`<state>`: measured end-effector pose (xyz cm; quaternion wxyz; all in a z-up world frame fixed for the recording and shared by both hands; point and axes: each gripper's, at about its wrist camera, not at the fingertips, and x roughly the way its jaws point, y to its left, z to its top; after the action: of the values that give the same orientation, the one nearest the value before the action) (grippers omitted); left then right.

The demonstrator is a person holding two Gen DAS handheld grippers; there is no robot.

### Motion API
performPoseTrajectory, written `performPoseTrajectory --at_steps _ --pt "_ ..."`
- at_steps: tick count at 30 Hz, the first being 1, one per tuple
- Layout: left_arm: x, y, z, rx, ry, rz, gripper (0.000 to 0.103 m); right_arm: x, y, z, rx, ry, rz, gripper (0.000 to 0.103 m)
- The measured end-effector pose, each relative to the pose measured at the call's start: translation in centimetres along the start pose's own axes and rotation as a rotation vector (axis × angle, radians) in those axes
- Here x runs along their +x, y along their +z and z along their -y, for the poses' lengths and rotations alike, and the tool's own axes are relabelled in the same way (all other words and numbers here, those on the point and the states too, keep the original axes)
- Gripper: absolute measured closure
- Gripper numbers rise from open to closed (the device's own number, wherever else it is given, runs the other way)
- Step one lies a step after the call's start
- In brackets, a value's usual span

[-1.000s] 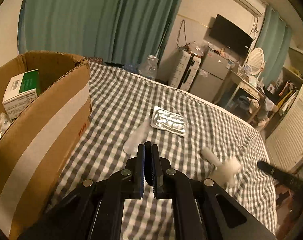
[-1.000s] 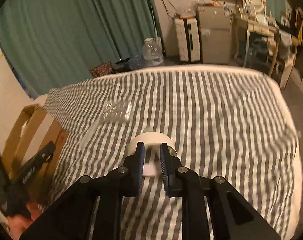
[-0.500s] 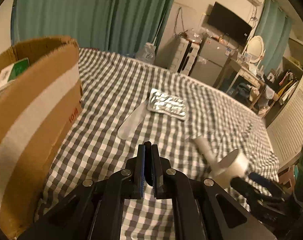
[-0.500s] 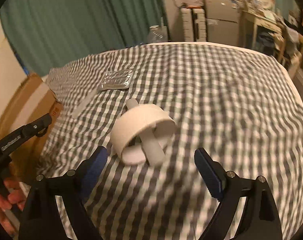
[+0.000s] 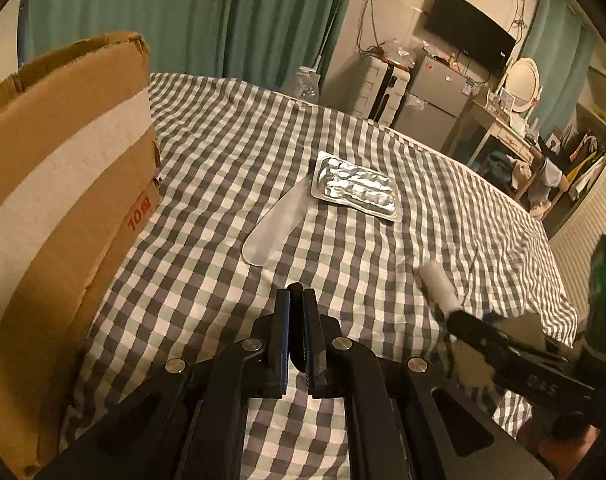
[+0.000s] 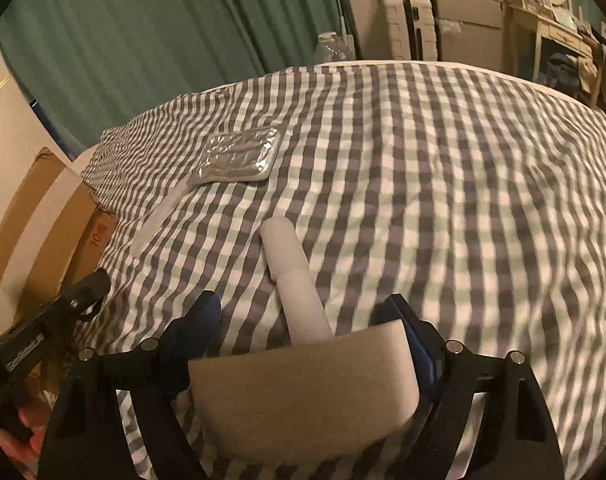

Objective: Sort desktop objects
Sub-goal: 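Carry the tape roll in the right gripper into the box and release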

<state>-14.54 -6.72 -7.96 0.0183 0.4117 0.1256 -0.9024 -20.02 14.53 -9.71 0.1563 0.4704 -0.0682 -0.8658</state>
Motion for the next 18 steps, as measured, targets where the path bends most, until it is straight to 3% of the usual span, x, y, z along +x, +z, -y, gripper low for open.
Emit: performPoseTrajectory --at_steps 9,13,16,18 --pt "-3.4 0.2 1.0 0.019 -0.010 0.025 0.098 -9.0 -1.3 -0.7 -0.005 -0.041 -0.091 0.019" --pt "-5.8 0.4 1.7 0.018 -0.038 0.060 0.098 -12.0 -1.8 -1.9 -0.036 -0.152 -0.192 0.019" --pt "-7.4 0.2 1.7 0.013 -0.058 0.068 0.098 -14.0 -1.5 -2.3 -0.022 -0.195 -0.221 0.019" --pt "-8.1 0.0 1.7 0.010 -0.064 0.071 0.098 -15.5 -1.1 -2.5 0.000 -0.194 -0.183 0.019"
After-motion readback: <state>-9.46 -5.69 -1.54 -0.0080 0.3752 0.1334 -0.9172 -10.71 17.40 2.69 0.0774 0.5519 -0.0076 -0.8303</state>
